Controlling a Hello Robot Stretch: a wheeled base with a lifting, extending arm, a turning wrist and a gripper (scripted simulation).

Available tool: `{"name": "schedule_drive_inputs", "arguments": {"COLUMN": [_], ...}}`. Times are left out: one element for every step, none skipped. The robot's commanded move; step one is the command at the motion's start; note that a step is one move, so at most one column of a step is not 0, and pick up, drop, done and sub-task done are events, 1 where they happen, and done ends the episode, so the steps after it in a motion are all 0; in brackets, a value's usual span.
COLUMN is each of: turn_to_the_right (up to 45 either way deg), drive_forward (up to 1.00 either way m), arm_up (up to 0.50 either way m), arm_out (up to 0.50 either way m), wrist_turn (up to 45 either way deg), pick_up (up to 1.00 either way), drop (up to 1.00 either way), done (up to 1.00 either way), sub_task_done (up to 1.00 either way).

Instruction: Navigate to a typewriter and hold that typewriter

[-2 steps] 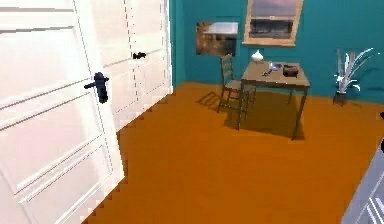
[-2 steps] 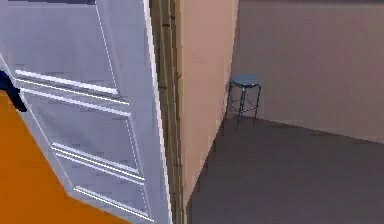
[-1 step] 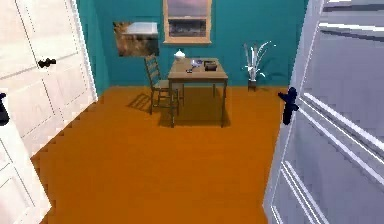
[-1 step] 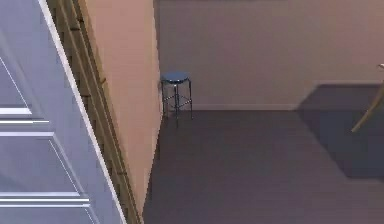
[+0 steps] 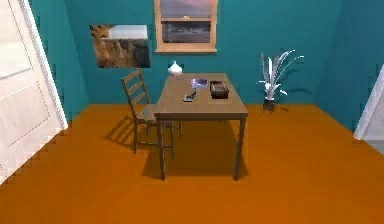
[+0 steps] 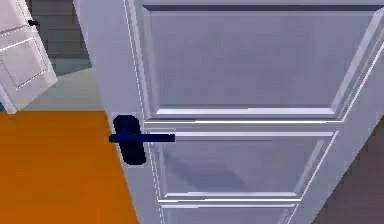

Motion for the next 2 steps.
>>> {"name": "schedule_drive_inputs", "arguments": {"turn_to_the_right": [0.0, 9.0], "drive_forward": [0.50, 0.00], "arm_up": [0.00, 0.00], "arm_out": [0.00, 0.00], "wrist_turn": [0.0, 0.0], "pick_up": [0.00, 0.00], "drop": [0.00, 0.00], "done": [0.00, 0.00], "sub_task_done": [0.00, 0.00]}}
